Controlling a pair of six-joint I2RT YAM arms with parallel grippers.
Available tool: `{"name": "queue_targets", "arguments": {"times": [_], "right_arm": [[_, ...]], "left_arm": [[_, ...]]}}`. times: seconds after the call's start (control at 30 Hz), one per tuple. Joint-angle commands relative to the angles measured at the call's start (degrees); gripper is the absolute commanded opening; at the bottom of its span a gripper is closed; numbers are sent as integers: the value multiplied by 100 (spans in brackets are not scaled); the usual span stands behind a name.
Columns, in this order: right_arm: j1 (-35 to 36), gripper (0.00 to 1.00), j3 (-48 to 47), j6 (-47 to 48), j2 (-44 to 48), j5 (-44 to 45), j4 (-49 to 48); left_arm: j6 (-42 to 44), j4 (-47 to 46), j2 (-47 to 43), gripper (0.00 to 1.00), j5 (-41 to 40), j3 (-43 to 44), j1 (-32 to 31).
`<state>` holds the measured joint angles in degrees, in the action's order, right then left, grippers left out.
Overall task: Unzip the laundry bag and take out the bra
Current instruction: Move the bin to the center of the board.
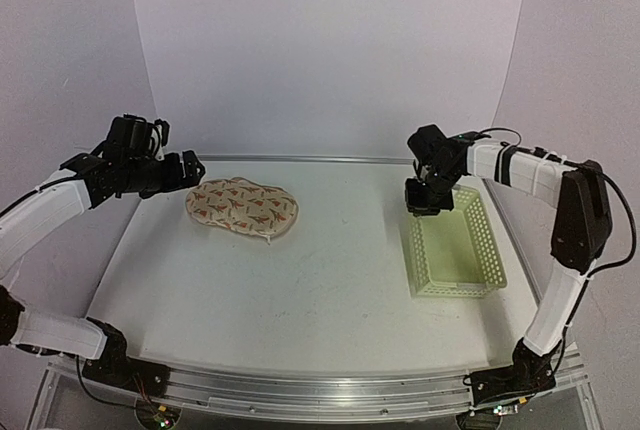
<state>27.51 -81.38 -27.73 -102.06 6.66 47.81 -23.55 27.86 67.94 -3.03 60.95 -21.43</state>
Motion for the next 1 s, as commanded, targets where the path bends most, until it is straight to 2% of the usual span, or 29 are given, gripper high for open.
{"name": "queue_targets", "arguments": {"times": [0.0, 0.43, 0.73, 0.97], "right_arm": [[343, 0, -1174, 245, -682, -59, 110], [1152, 0, -4102, 35, -2872, -284, 1103], [1359, 0, -4991, -390, -3591, -584, 1239], [1398, 3, -5203, -488, -3828, -532, 1224]], "left_arm": [[62, 93, -225, 100, -159, -34, 16], [67, 264, -335, 100, -181, 25, 16], [103, 282, -223, 100, -101, 91, 16], [140, 282, -78, 100, -66, 84, 16]]}}
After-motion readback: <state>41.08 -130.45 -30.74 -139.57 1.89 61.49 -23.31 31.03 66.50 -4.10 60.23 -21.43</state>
